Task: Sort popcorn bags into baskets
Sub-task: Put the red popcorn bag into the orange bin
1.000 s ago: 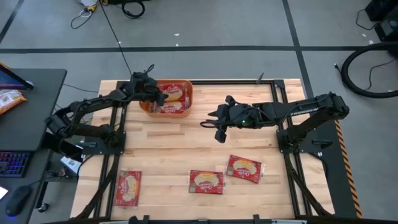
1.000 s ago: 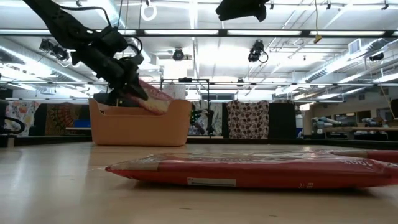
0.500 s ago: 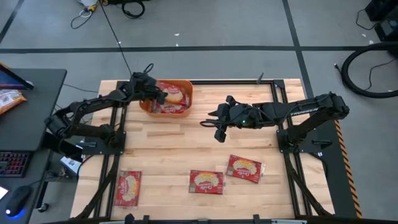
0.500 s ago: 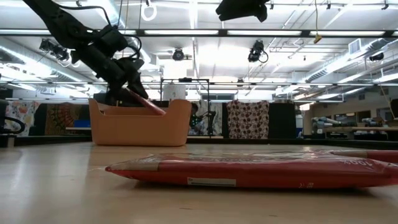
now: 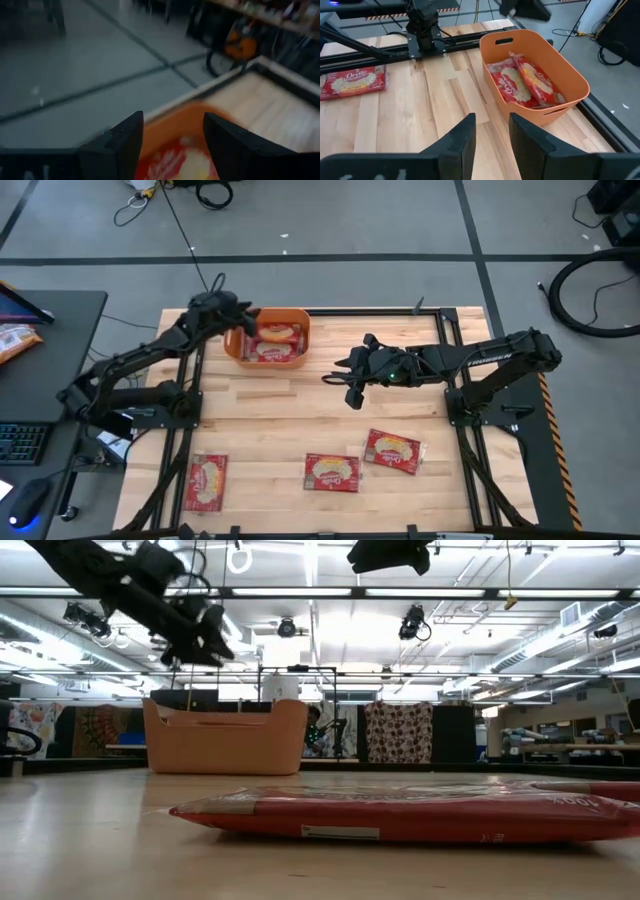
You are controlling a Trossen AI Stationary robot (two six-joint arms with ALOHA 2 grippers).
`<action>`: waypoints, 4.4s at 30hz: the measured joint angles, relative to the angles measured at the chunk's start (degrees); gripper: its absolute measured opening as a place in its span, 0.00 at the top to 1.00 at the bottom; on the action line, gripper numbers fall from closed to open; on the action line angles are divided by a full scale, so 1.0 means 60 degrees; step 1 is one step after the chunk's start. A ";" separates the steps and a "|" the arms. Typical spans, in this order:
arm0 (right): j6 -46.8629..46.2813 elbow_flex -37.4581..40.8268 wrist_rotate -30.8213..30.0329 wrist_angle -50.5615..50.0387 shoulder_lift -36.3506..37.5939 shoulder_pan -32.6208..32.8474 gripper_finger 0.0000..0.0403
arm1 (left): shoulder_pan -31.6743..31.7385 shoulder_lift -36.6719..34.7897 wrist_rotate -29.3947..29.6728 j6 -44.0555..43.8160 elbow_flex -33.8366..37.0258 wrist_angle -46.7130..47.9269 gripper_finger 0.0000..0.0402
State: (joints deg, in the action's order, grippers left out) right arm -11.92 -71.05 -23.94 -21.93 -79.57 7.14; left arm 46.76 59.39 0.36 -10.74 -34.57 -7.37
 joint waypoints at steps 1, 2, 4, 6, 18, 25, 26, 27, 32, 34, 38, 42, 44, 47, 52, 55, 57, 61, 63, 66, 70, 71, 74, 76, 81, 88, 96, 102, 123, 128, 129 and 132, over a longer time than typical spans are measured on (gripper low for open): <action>0.0000 0.0000 0.0000 -0.0003 0.0000 -0.0004 0.70 | 0.0000 -0.0159 0.0011 0.0014 0.0000 -0.0160 0.47; 0.0007 0.0000 0.0000 -0.0004 0.0000 -0.0004 0.70 | 0.0000 -0.0293 0.0011 0.0019 0.0000 -0.0289 0.47; 0.0020 0.0000 -0.0002 -0.0004 0.0004 -0.0015 0.70 | -0.0006 -0.0546 -0.0006 -0.0026 0.0000 -0.0342 0.47; 0.0083 0.0000 0.0000 -0.0005 0.0004 -0.0015 0.70 | -0.0077 -0.0793 -0.0312 -0.0152 0.0000 -0.0303 0.47; 0.0769 0.0000 0.0000 -0.0004 0.0004 -0.0443 0.70 | -0.3380 -0.1908 -0.2765 -0.0846 0.0000 0.1415 0.48; 0.0758 0.0000 0.0351 -0.0004 0.0004 -0.0968 0.70 | -0.5543 -0.1902 -0.0851 -0.0886 0.0000 0.2248 0.48; 0.0758 0.0000 0.0572 -0.0009 0.0004 -0.1045 0.70 | -0.5752 -0.1898 -0.0662 -0.0903 0.0000 0.2388 0.48; 0.0758 0.0000 0.0849 -0.0007 0.0004 -0.1121 0.70 | -0.5943 -0.1901 -0.0493 -0.0971 0.0000 0.2527 0.48; 0.0758 0.0000 0.2013 -0.0006 0.0004 -0.1381 0.69 | -0.6613 -0.1901 -0.0228 -0.1673 -0.0044 0.3252 0.48; 0.0762 0.0000 0.2079 -0.0007 0.0004 -0.1420 0.69 | -0.6897 -0.1883 -0.0174 -0.1857 -0.0324 0.4038 0.48; 0.0762 0.0000 0.2098 -0.0017 0.0004 -0.1522 0.69 | -0.7524 -0.1564 0.0135 -0.1851 -0.1336 0.6121 0.49; 0.0769 0.0000 0.2102 -0.0073 0.0004 -0.1633 0.69 | -0.8207 -0.1152 -0.0004 -0.1925 -0.2269 0.7573 0.51; 0.0769 0.0000 0.2102 -0.0131 0.0004 -0.1688 0.69 | -0.8606 -0.0952 -0.0552 -0.2162 -0.2405 0.7808 0.52; 0.0765 0.0000 0.2113 -0.0177 0.0004 -0.1734 0.69 | -0.9271 -0.0676 -0.1547 -0.2783 -0.2387 0.7865 0.53; 0.0765 0.0000 0.2141 -0.0219 0.0004 -0.1730 0.69 | -1.0541 -0.0070 -0.2530 -0.3911 -0.1935 0.7842 0.53; 0.0765 0.0004 0.2179 -0.0261 0.0004 -0.1730 0.69 | -1.1259 0.0258 -0.3037 -0.4432 -0.1619 0.7853 0.53; 0.0765 0.0004 0.2190 -0.0273 0.0004 -0.1730 0.69 | -1.1646 0.0481 -0.3455 -0.4904 -0.1445 0.7825 0.53; 0.0765 0.0004 0.2191 -0.0261 0.0004 -0.1730 0.69 | -1.2366 0.0962 -0.3981 -0.5822 -0.1274 0.7907 0.53; 0.0769 0.0004 0.2192 -0.0211 0.0004 -0.1730 0.69 | -1.2658 0.1229 -0.4115 -0.6033 -0.1210 0.7911 0.53; 0.0767 0.0004 0.2193 -0.0211 0.0004 -0.1730 0.69 | -1.2995 0.1664 -0.4187 -0.6355 -0.1059 0.8167 0.53; 0.0740 0.0004 0.2193 -0.0170 0.0004 -0.1730 0.69 | -1.3221 0.2285 -0.4691 -0.6638 -0.0691 0.8296 0.53; 0.0740 0.0004 0.2193 -0.0145 0.0004 -0.1730 0.69 | -1.3268 0.2439 -0.4795 -0.6668 -0.0588 0.8283 0.53; 0.0736 0.0004 0.2193 -0.0129 0.0004 -0.1730 0.69 | -1.3369 0.2851 -0.5119 -0.6685 -0.0294 0.8279 0.53; 0.0736 0.0004 0.2193 -0.0131 0.0004 -0.1730 0.69 | -1.3430 0.3063 -0.5208 -0.6686 -0.0133 0.8213 0.53; 0.0736 0.0004 0.2200 -0.0107 0.0004 -0.1716 0.69 | -1.3627 0.3689 -0.5048 -0.6371 0.0113 0.7829 0.53; 0.0732 0.0004 0.2211 -0.0066 0.0004 -0.1712 0.69 | -1.3574 0.4118 -0.3662 -0.6134 0.0055 0.7419 0.53; 0.0747 0.0004 0.2208 0.0300 0.0004 -0.1715 0.69 | -1.2342 0.4018 -0.0017 -0.6128 -0.0562 0.7304 0.53; 0.0758 0.0004 0.2208 0.0448 0.0004 -0.1719 0.69 | -1.1818 0.4040 0.3098 -0.5241 -0.2273 0.7889 0.53; 0.0001 0.0004 0.3060 0.0261 -0.0115 -0.1657 0.69 | -1.1138 0.1130 0.2163 -0.4707 -0.1349 0.8922 0.61; -0.0103 0.0011 0.3315 0.0530 -0.0653 -0.1444 0.69 | -1.0559 -0.1088 0.1313 -0.6424 0.0010 0.8446 0.64; -0.0193 0.0011 0.3425 0.0614 -0.0797 -0.1386 0.69 | -1.0423 -0.1385 0.1196 -0.6926 0.0272 0.8333 0.64; -0.0447 0.0015 0.3864 0.1141 -0.1271 -0.1185 0.69 | -1.0078 -0.2065 0.1138 -0.8534 0.0945 0.8029 0.65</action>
State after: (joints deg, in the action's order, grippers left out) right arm -14.61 -70.96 -0.76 -15.09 -87.19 0.03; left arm -13.70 47.01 7.19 -61.94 -28.90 40.80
